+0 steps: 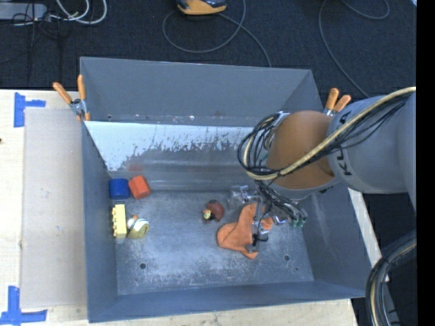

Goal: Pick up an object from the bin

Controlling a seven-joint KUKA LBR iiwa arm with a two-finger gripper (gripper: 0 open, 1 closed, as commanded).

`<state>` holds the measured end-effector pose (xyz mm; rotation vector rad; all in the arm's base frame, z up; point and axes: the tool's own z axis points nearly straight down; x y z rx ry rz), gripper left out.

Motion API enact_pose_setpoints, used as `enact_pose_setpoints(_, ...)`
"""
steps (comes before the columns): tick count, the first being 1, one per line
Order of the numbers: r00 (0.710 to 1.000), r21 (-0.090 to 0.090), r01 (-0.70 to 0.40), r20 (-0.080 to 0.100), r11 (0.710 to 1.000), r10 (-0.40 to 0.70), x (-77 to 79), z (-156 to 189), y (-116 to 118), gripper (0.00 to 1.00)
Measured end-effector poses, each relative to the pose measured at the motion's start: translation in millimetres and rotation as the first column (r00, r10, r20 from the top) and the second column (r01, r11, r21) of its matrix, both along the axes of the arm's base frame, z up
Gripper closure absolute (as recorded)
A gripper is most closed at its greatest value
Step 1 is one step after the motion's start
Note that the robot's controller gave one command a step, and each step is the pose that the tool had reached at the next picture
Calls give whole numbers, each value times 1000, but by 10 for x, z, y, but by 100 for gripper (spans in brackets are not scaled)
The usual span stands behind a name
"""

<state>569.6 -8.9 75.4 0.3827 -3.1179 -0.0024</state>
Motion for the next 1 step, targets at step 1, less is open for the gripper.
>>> enact_pose_setpoints(1, 996, -5, -90, 18, 996, 90, 38, -133, -7, 100)
